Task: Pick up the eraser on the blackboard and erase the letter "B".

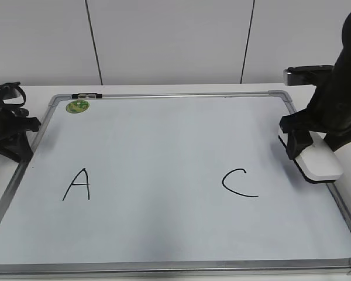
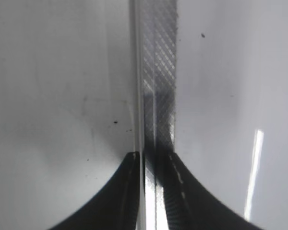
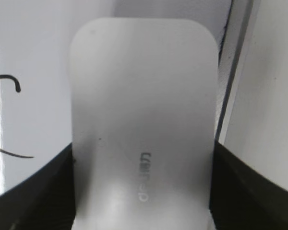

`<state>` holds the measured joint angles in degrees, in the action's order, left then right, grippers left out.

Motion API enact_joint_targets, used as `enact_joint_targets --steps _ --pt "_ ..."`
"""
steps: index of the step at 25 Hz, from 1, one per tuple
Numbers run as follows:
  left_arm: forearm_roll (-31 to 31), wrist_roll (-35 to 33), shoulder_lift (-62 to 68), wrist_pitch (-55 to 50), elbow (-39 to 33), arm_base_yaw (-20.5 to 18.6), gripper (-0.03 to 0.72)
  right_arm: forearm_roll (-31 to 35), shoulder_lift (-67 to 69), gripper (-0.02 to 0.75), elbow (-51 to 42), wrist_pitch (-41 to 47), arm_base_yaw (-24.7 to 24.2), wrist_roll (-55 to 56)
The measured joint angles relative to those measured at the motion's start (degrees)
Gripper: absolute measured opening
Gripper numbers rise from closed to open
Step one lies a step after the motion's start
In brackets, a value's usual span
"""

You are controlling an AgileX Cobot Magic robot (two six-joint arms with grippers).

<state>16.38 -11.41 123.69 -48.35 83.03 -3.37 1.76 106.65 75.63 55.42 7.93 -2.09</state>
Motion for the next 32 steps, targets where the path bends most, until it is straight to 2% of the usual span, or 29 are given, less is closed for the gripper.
enact_joint_targets --steps 8,15,21,27,32 --pt "0.00 0.00 0.00 0.00 0.00 0.00 0.134 2.16 1.83 0.539 -0.23 -5.69 -6.07 -0.37" --pt "0.00 0.00 0.00 0.00 0.00 0.00 0.134 3.08 6.97 0.539 5.38 -5.92 -6.21 -0.49" --pt "0.00 0.00 0.00 -0.10 0.00 0.00 0.134 3.08 12.02 0.539 12.48 -2.75 -6.21 -0.95" --pt "0.00 0.00 0.00 -0.10 0.00 0.00 0.134 3.08 15.39 0.540 14.61 -1.34 -6.21 -1.17" --pt "0.00 0.00 0.00 -0.10 0.00 0.00 0.136 3.47 15.39 0.619 14.84 -0.77 -6.21 -1.17"
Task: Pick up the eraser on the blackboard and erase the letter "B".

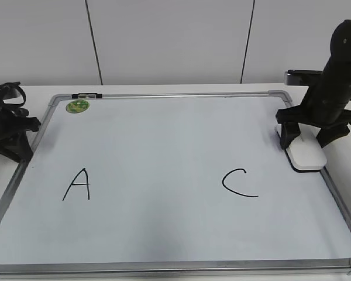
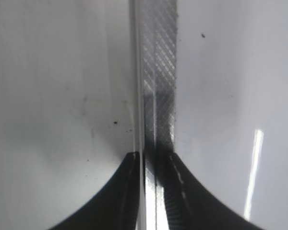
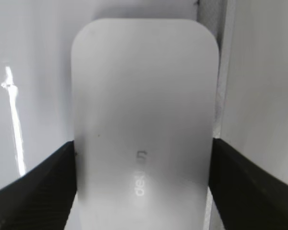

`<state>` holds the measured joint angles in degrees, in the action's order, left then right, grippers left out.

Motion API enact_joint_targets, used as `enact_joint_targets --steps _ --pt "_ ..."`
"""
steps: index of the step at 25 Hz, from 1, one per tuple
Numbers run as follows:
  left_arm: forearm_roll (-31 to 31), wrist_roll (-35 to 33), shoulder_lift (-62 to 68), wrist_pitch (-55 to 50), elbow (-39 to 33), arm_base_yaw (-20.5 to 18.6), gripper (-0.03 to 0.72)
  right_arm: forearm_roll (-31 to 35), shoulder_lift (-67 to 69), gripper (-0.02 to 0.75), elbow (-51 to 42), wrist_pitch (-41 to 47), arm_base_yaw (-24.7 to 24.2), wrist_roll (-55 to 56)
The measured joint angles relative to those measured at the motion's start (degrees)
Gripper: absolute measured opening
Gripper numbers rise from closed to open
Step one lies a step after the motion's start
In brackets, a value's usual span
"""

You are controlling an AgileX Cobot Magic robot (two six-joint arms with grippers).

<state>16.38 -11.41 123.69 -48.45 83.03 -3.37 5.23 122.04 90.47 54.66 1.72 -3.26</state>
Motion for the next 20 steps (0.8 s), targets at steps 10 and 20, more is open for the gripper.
enact_joint_targets --steps 10,20 --pt "-0.42 0.00 0.12 -0.32 0.70 0.00 0.225 0.00 -1.45 0.638 6.92 10.08 0.00 -0.74" --pt "-0.65 0.40 -1.04 -14.07 12.41 0.00 0.452 0.00 -12.67 0.599 8.39 15.27 0.00 -2.76"
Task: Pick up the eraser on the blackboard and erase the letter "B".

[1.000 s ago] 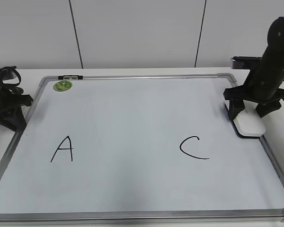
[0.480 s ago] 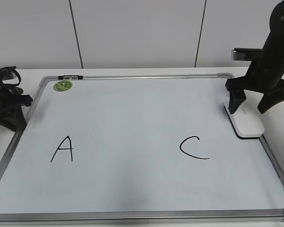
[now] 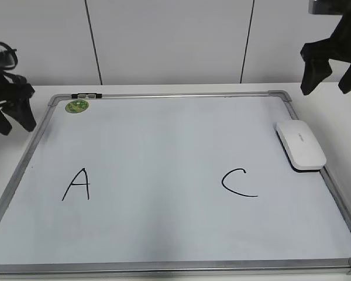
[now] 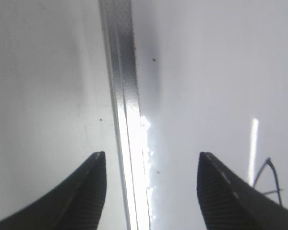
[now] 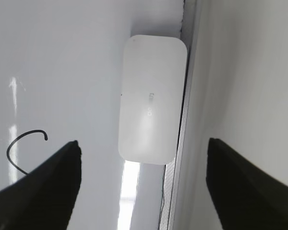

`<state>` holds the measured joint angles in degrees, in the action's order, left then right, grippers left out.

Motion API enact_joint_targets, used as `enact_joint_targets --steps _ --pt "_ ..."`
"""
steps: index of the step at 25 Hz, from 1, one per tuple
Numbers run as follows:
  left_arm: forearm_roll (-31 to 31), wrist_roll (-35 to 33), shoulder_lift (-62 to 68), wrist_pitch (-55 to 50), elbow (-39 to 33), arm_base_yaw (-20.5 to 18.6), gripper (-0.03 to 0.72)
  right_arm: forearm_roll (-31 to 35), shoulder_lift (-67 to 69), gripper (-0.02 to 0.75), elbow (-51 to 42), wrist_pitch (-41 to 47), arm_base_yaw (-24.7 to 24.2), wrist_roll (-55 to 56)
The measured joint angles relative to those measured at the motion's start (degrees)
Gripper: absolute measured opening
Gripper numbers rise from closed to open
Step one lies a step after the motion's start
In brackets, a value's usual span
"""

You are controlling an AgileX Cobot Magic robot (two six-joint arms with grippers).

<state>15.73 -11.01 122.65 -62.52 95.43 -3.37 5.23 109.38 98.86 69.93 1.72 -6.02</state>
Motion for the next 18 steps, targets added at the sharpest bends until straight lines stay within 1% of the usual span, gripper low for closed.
enact_joint_targets --steps 3,7,10,14,16,18 --pt "-0.73 1.79 -3.36 -5.18 3.01 0.00 0.455 0.00 -2.94 0.595 0.00 0.25 0.35 -0.22" --pt "-0.97 3.71 -8.64 -6.82 3.65 0.11 0.456 0.25 -7.55 0.595 -0.13 0.48 1.71 -0.24" --pt "-1.43 4.28 -12.87 -7.03 3.65 1.22 0.455 0.81 -12.61 0.595 -1.92 0.62 3.49 -0.35" --pt "-2.06 4.49 -19.80 -7.59 3.65 4.74 0.455 0.94 -19.42 0.595 -6.94 0.79 4.97 -0.35" --pt "-3.69 4.49 -24.17 -7.94 3.38 6.87 0.455 0.82 -23.21 0.595 -10.56 0.79 4.97 -0.38" --pt "-5.20 4.83 -28.49 -8.07 1.89 8.47 0.454 -0.80 -27.15 0.594 -14.94 0.79 5.10 -0.47"
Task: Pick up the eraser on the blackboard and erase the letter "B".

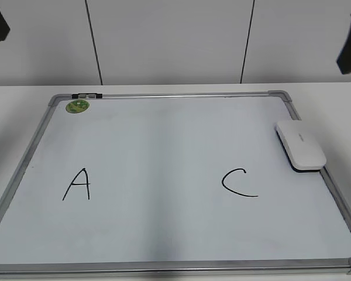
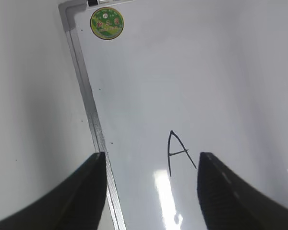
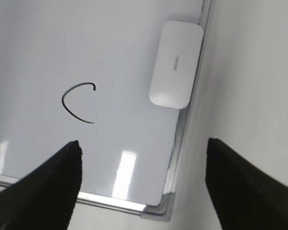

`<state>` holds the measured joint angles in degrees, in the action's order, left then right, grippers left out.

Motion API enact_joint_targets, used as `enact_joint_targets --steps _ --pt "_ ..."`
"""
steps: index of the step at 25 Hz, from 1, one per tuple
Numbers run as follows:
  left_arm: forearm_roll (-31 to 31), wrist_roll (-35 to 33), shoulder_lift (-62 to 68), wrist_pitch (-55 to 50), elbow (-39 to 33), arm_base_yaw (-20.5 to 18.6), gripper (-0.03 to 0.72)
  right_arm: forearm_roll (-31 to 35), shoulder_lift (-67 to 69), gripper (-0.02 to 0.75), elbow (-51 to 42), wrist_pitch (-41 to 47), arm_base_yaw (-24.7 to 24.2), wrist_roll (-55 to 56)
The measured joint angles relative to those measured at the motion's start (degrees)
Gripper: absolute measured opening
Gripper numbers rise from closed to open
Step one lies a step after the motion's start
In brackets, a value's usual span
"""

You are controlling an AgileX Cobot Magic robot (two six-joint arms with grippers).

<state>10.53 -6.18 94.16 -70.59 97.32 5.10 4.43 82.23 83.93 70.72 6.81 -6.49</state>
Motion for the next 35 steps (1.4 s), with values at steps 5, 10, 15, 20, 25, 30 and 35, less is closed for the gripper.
enact_joint_targets --steps 5,10,15,20,25,30,35 --pt "-0.92 0.86 -12.07 -0.35 -9.81 0.63 0.454 -2.89 -13.72 0.594 -11.57 0.35 0.00 -0.02" --pt "-2.22 1.07 -25.39 -0.61 -22.51 0.63 0.454 -3.10 -28.75 0.592 -22.75 0.84 0.00 -0.02" --pt "-2.85 1.07 -38.16 -0.93 -34.69 0.63 0.447 -3.10 -43.23 0.591 -31.95 0.22 0.00 -0.02" --pt "-2.85 1.07 -50.52 -0.98 -44.97 0.63 0.440 -3.00 -54.65 0.591 -39.60 -1.93 0.00 -0.02" --pt "-2.85 1.07 -60.79 -0.12 -53.43 0.63 0.438 -3.00 -61.41 0.591 -47.45 -2.16 0.00 -0.02" --pt "-2.74 1.07 -67.64 1.18 -60.64 0.63 0.438 -3.00 -64.08 0.591 -53.44 -2.16 0.00 0.46" --pt "-3.08 1.08 -68.99 4.78 -66.02 0.63 0.438 -4.43 -64.31 0.591 -54.79 -3.87 0.00 0.85"
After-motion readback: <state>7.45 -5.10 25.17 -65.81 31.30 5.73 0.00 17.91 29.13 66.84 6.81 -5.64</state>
